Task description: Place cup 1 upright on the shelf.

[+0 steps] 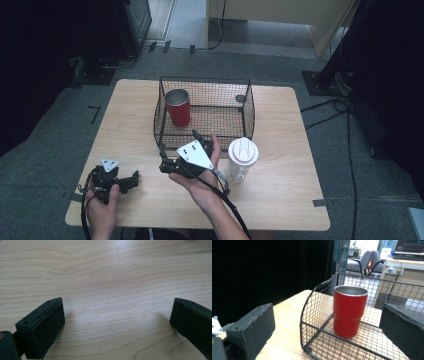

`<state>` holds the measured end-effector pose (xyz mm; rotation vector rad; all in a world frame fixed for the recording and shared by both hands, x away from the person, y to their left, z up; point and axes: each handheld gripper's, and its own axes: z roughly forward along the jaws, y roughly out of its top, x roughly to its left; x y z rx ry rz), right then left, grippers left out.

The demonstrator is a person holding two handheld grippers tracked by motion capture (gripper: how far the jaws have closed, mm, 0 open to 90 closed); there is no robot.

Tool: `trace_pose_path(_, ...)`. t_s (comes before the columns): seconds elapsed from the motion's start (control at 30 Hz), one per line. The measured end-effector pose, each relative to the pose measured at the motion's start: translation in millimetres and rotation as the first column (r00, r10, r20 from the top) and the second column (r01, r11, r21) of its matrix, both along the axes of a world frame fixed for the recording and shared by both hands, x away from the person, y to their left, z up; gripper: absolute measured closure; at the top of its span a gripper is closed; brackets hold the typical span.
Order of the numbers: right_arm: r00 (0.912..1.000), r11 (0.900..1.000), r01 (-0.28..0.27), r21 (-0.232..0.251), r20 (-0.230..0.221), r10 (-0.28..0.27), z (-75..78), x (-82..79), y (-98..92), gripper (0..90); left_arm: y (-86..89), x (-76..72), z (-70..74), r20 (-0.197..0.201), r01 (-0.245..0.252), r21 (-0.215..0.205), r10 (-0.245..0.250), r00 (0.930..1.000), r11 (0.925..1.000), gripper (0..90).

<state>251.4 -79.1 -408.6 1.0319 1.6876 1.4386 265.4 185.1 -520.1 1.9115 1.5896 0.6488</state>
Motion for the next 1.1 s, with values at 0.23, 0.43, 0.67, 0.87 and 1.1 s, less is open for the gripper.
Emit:
trace_pose_path(0.23,0.9999,1.0,0.012,-0.005,-0.001,-0.012,-10.2,-14.3,-8.8,0.2,0.1,0.0,0.0,0.0,0.001,0.001,-0.001,1.0,1.0,0.4)
trace_pose_path(0.43,0.9998,1.0,0.019,-0.017,-0.006,-0.019,-22.7,-27.0,-16.9,0.2,0.1,0.0,-0.1,0.001,0.001,0.0,-0.001,1.0,1.0,0.4)
trace_pose_path(0.67,0.9992,0.999,0.034,-0.021,-0.019,-0.035,-38.5,-38.0,-27.3,0.2,0.0,0.0,-0.1,0.001,0.001,0.0,-0.001,1.0,1.0,0.4)
trace_pose_path(0.87,0.9989,0.999,0.042,-0.031,-0.02,-0.042,-48.4,-45.5,-36.0,0.3,0.0,0.0,-0.1,0.001,0.001,0.0,-0.001,1.0,1.0,0.4)
trace_pose_path(1.1,0.9986,0.998,0.048,-0.043,-0.021,-0.049,-56.9,-51.9,-47.6,0.4,0.0,0.0,-0.1,0.001,0.001,0.0,-0.001,1.0,1.0,0.4)
